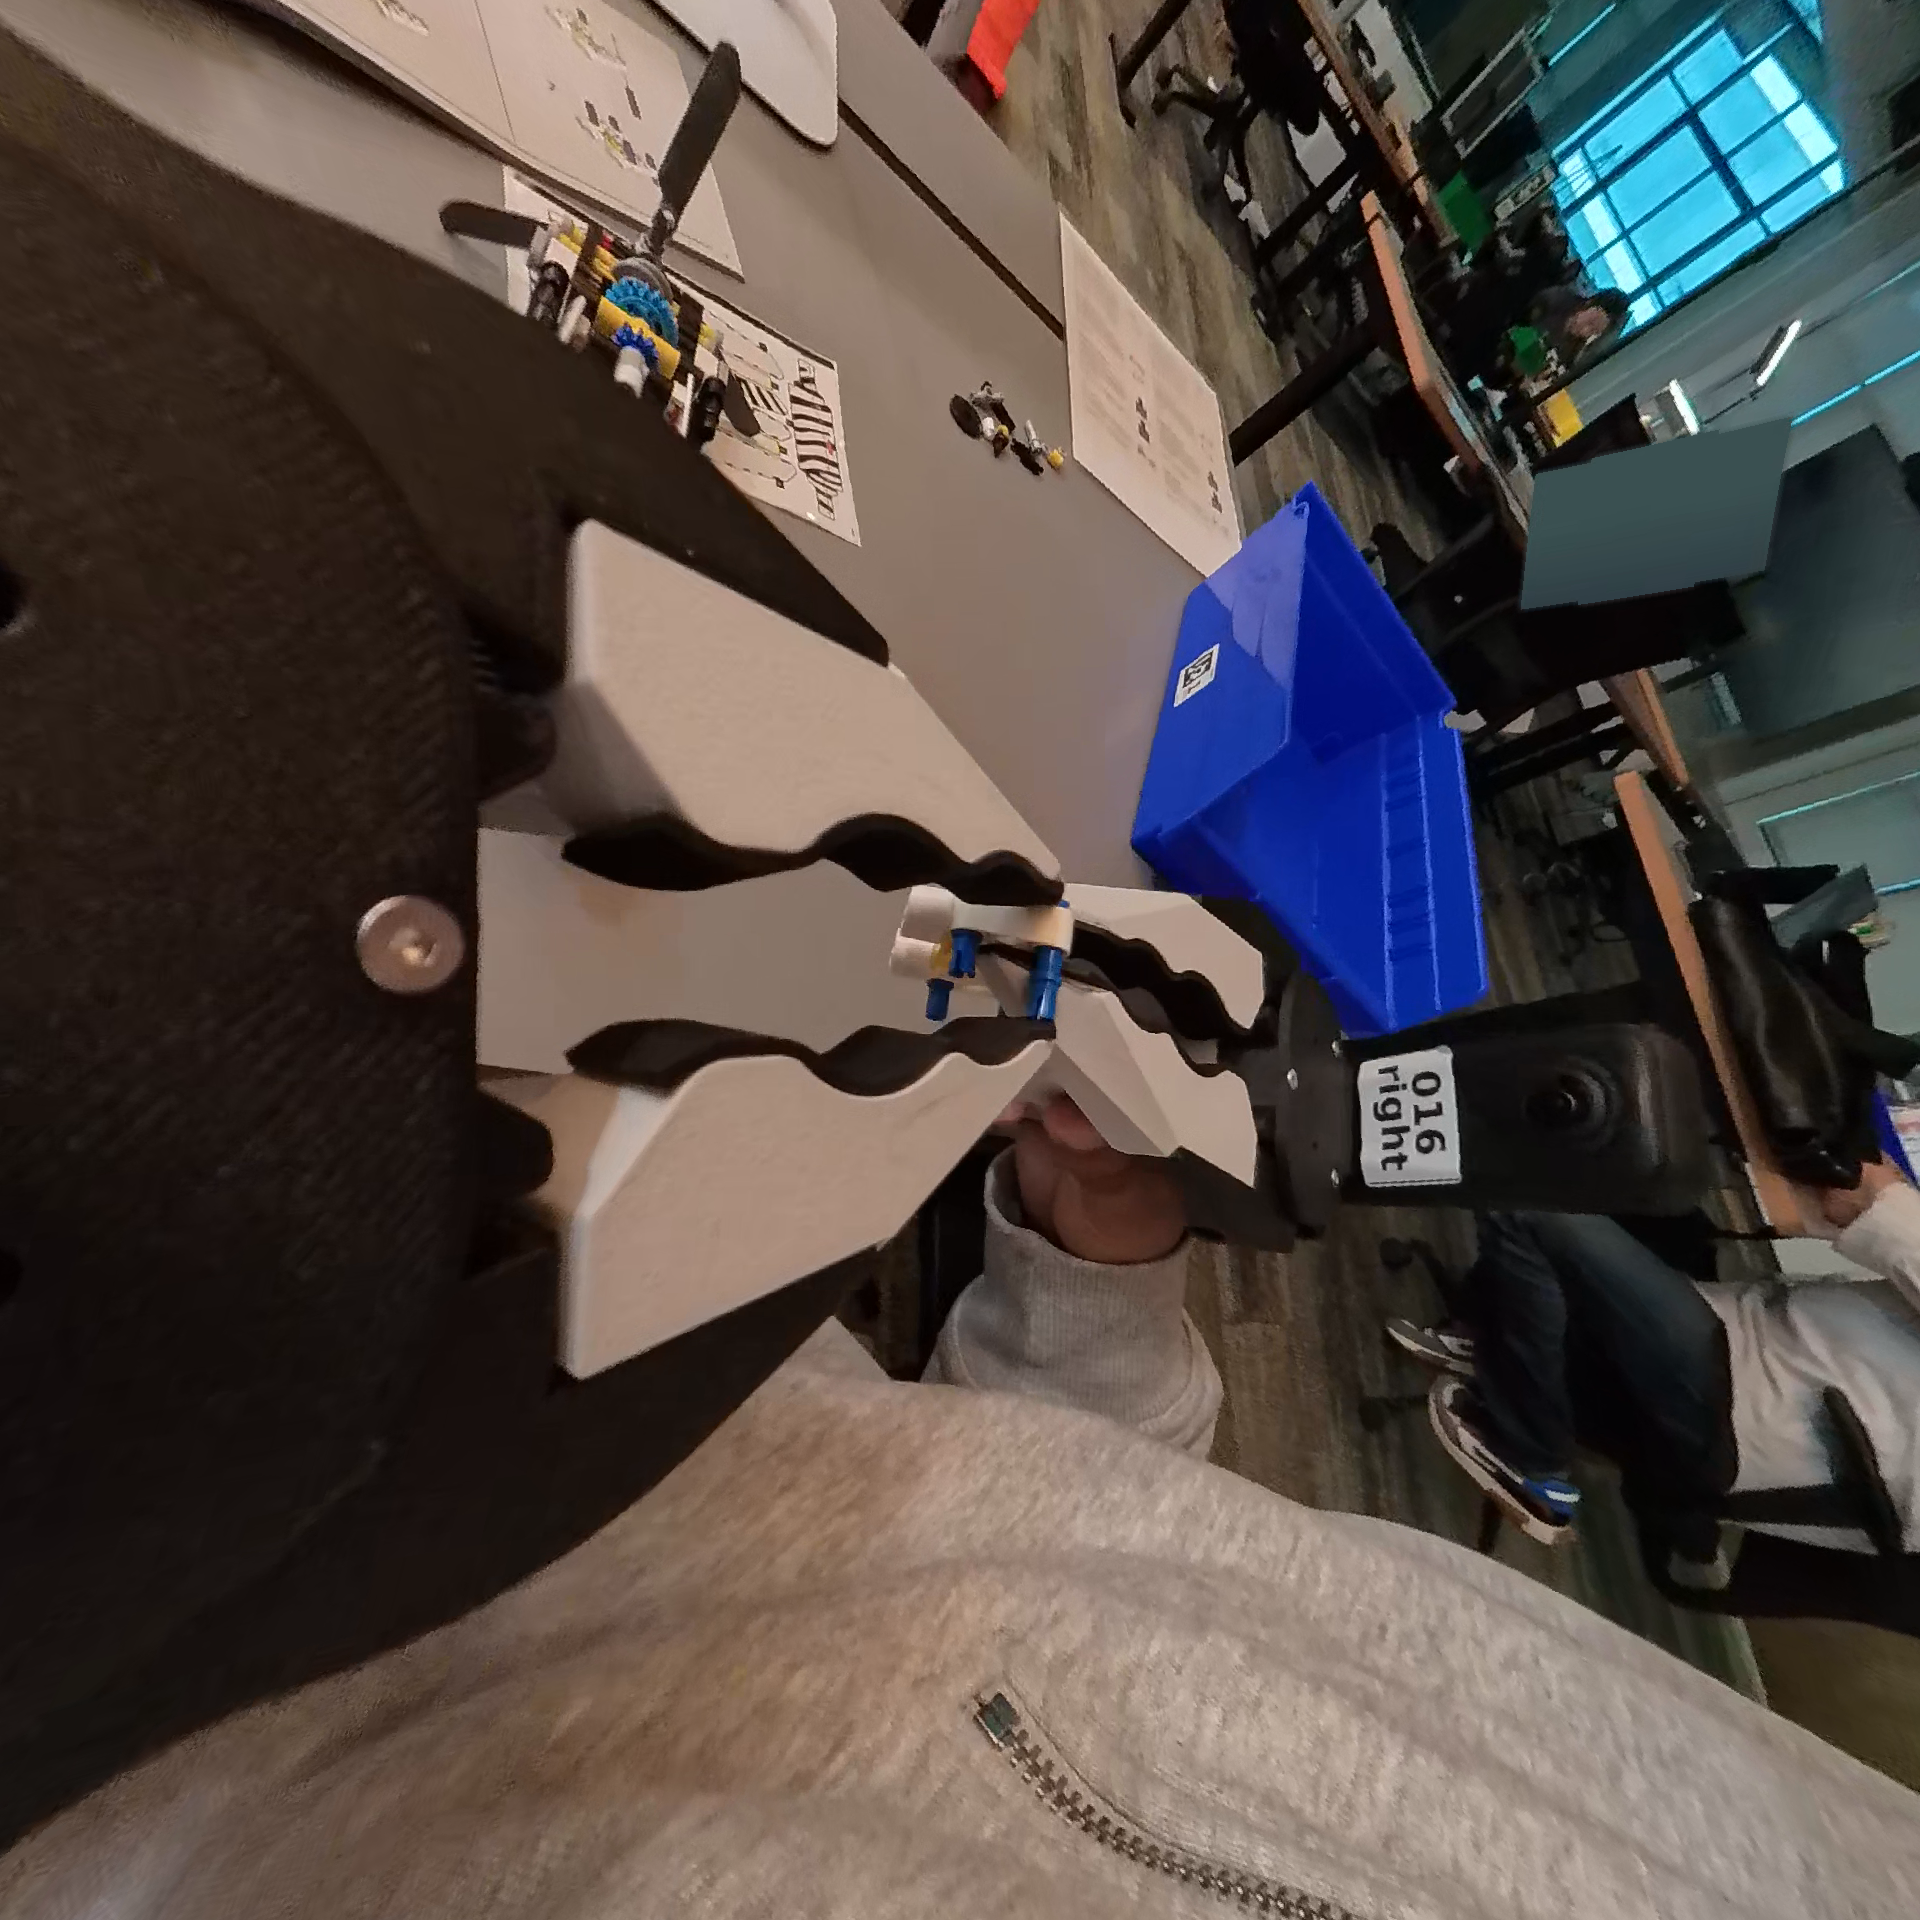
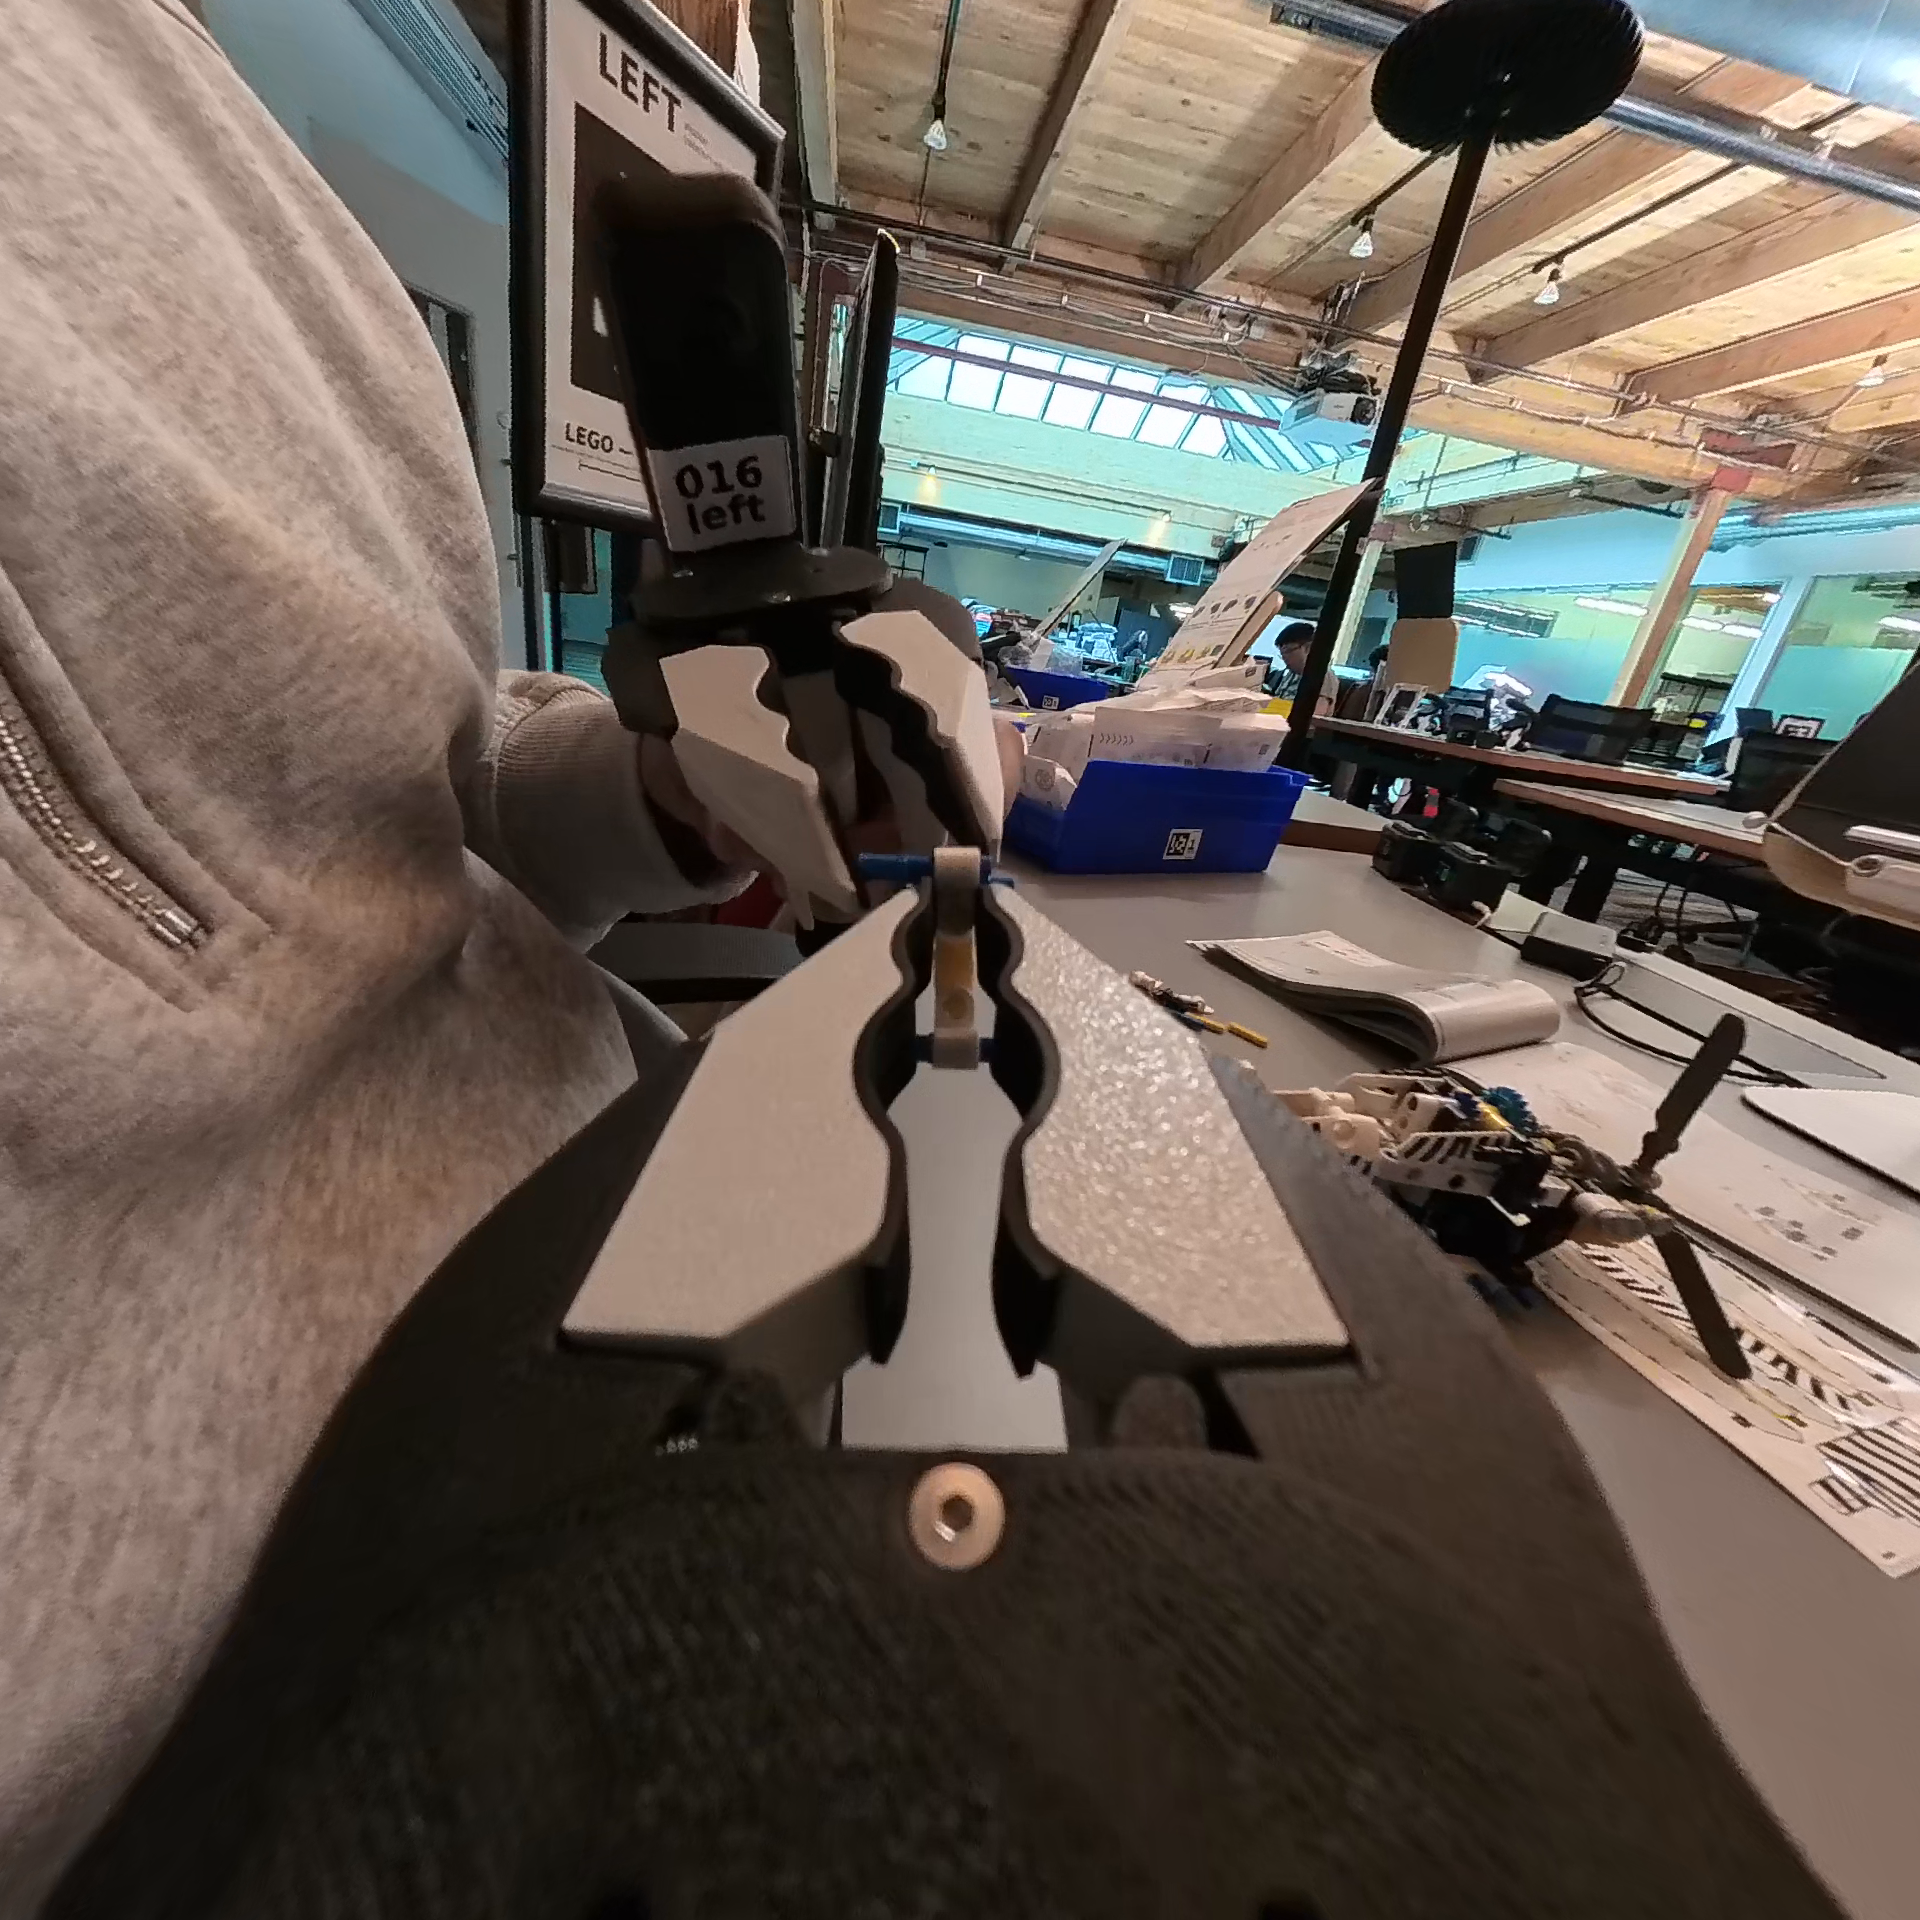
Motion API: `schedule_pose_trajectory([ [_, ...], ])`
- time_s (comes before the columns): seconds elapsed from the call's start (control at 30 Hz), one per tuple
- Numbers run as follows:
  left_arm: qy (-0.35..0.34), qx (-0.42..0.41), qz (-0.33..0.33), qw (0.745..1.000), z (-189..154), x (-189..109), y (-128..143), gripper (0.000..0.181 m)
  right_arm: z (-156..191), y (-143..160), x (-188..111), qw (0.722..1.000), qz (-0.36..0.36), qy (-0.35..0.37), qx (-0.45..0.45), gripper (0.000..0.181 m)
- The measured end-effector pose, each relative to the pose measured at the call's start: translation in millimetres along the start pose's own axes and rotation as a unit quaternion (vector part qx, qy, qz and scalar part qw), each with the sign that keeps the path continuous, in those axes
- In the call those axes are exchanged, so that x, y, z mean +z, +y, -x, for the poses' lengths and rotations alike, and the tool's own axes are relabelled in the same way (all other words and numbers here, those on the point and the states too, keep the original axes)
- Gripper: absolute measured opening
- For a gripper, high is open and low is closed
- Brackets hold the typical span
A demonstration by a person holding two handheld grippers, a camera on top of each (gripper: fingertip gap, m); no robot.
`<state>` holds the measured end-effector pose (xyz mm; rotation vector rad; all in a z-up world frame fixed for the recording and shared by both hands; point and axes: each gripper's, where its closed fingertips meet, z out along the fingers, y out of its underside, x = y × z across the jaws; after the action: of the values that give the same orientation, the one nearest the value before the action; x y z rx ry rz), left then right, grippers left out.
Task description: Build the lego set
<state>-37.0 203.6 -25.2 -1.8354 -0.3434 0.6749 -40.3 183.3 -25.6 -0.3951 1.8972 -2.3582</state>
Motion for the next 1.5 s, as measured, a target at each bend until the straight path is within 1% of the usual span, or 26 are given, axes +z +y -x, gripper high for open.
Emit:
schedule_pose_trajectory([
  [0.17,0.003,-0.019,-0.008,1.000,0,1,-1,0.021,0,-1,-1,1.000,0.000,0.004,-0.004,0.005],
  [0.2,0.000,-0.023,-0.011,1.000,1,1,-2,0.017,0,-1,-1,1.000,0.000,0.004,-0.005,0.005],
  [0.3,0.008,-0.036,-0.023,0.999,-1,1,-4,0.017,1,-3,-2,1.000,-0.005,0.002,-0.005,0.005],
  [0.43,0.005,-0.040,-0.018,0.999,-1,1,-2,0.017,0,-2,-2,1.000,-0.002,0.006,-0.005,0.005],
  [0.6,0.001,-0.068,-0.028,0.997,0,4,-3,0.017,-3,-2,-5,1.000,-0.006,0.012,-0.003,0.005],
  [0.87,-0.013,-0.092,-0.015,0.996,2,7,4,0.017,-8,5,-6,0.999,0.014,0.031,-0.016,0.005],
  [1.03,0.008,-0.122,-0.032,0.992,-2,7,0,0.016,-5,1,-8,0.999,0.004,0.031,-0.024,0.005],
  [1.3,0.007,-0.113,-0.020,0.993,-4,10,1,0.017,-5,3,-11,0.998,0.008,0.040,-0.053,0.005],
  [1.37,0.004,-0.112,-0.037,0.993,-4,10,-4,0.016,-6,-1,-12,0.998,-0.006,0.038,-0.046,0.005],
  [1.5,-0.029,-0.100,-0.028,0.994,6,12,0,0.019,-17,0,-12,0.998,-0.007,0.061,-0.025,0.005],
])
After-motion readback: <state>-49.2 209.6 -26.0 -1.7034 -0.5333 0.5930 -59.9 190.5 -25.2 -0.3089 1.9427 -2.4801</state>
